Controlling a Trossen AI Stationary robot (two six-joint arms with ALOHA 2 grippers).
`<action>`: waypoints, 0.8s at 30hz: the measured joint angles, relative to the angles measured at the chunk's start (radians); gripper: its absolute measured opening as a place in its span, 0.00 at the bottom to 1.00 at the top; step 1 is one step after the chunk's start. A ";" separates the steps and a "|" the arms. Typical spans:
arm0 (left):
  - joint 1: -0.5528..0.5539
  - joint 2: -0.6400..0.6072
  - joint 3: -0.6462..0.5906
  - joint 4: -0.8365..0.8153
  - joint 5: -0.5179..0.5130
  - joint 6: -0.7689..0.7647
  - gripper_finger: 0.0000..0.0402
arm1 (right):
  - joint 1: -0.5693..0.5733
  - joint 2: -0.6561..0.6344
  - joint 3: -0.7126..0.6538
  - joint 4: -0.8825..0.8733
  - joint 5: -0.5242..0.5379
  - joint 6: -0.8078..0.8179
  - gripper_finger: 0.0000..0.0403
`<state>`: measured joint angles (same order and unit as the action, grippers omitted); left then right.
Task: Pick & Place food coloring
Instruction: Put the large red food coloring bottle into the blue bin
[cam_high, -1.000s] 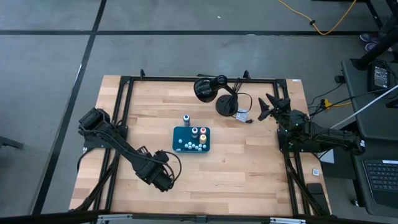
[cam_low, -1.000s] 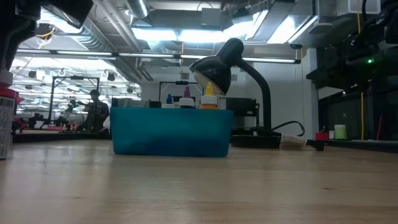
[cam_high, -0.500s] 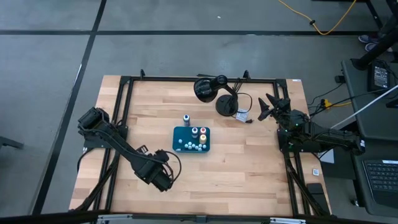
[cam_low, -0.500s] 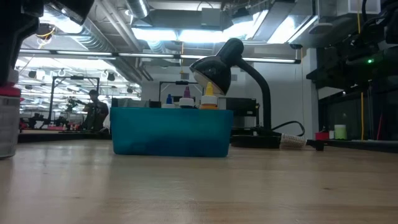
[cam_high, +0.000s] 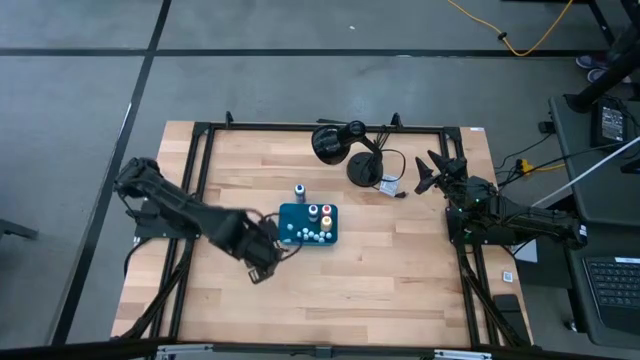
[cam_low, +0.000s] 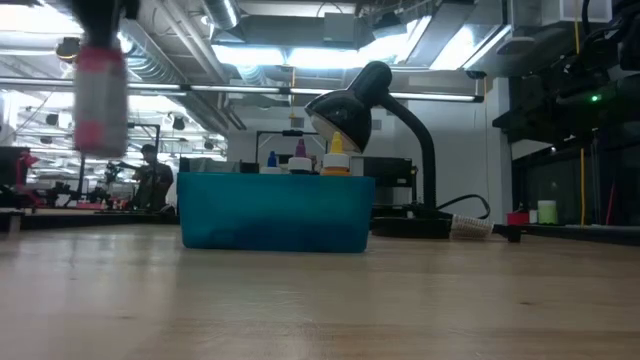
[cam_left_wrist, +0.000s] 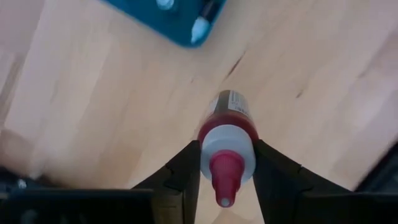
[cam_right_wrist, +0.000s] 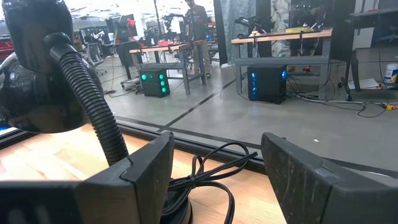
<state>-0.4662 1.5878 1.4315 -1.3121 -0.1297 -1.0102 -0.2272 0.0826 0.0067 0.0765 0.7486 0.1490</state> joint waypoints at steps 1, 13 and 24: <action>0.015 -0.011 0.008 0.000 0.004 0.033 0.29 | 0.000 0.000 0.000 0.000 0.000 0.000 0.61; 0.215 -0.068 0.092 0.009 0.037 0.455 0.29 | 0.000 0.000 0.000 0.000 0.000 0.000 0.61; 0.407 0.053 0.092 0.060 0.019 0.769 0.29 | 0.000 0.000 0.000 0.000 0.000 0.000 0.61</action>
<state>-0.0589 1.6404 1.5234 -1.2517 -0.1109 -0.2409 -0.2269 0.0830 0.0066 0.0763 0.7486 0.1490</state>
